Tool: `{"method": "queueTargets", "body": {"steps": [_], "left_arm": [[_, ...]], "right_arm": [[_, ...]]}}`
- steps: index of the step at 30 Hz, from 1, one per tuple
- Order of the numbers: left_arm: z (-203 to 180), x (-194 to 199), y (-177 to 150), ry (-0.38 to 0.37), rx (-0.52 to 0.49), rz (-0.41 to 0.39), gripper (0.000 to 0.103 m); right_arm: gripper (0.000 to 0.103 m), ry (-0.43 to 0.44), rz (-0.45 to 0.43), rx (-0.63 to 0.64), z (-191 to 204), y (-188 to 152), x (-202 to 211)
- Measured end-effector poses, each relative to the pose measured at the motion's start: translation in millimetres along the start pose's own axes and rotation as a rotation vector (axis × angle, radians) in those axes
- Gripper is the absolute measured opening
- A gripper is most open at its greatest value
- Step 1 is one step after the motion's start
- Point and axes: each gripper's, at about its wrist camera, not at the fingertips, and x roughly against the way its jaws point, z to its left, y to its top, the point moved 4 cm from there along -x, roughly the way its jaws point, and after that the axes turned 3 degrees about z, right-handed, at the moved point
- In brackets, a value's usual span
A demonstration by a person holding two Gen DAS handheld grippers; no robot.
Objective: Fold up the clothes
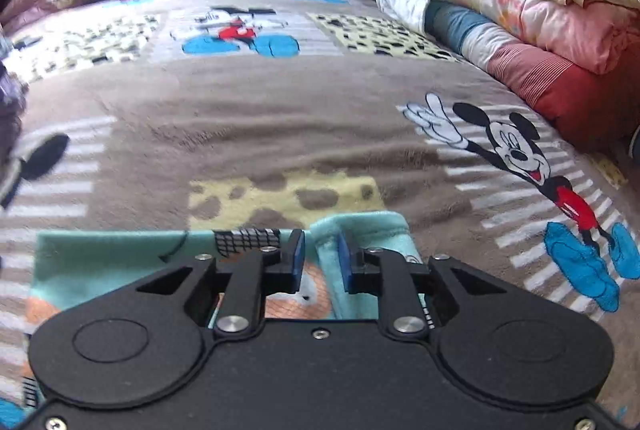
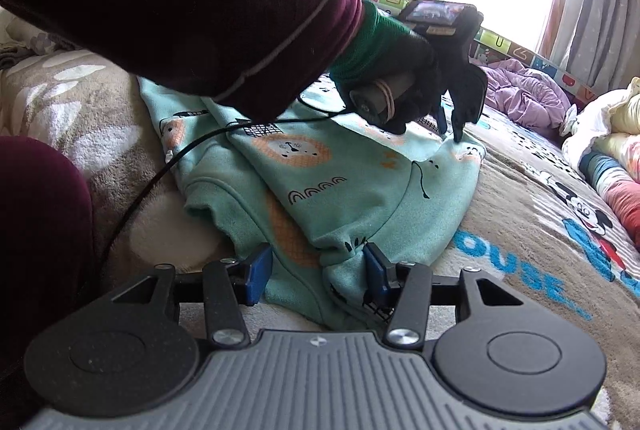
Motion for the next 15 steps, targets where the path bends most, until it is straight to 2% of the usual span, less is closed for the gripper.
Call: {"method": "queueTargets", "body": {"steps": [2, 4, 6, 8, 9, 11, 12, 15], "left_arm": [[-4.2, 12.5, 3.6, 0.014, -0.029, -0.025, 0.017], [-15.2, 26.1, 3.4, -0.028, -0.068, -0.034, 0.017], [-33.7, 36.5, -3.1, -0.097, -0.143, -0.01, 0.017], [-52.0, 40.2, -17.8, -0.127, -0.235, 0.032, 0.017], [-58.4, 38.6, -26.5, -0.124, -0.281, 0.052, 0.017], [-62.2, 24.4, -39.0, -0.063, -0.343, 0.079, 0.017], [-60.1, 15.6, -41.4, -0.039, -0.344, 0.088, 0.017], [-43.9, -8.2, -31.6, -0.041, -0.244, 0.091, 0.017]], "right_arm": [[0.051, -0.002, 0.0, 0.008, 0.5, 0.2, -0.2], [0.051, -0.003, 0.002, 0.013, 0.4, 1.0, 0.0], [0.052, -0.002, 0.003, 0.016, 0.7, 1.3, 0.4], [0.052, 0.0, 0.005, 0.015, 0.4, 2.2, 0.2], [0.052, 0.0, 0.006, 0.015, 0.5, 2.7, 0.2], [0.052, 0.003, 0.008, 0.013, 0.9, 3.4, 0.3], [0.052, 0.004, 0.008, 0.013, 1.1, 3.6, 0.5], [0.052, 0.007, 0.009, 0.012, 0.6, 3.7, 0.7]]}}
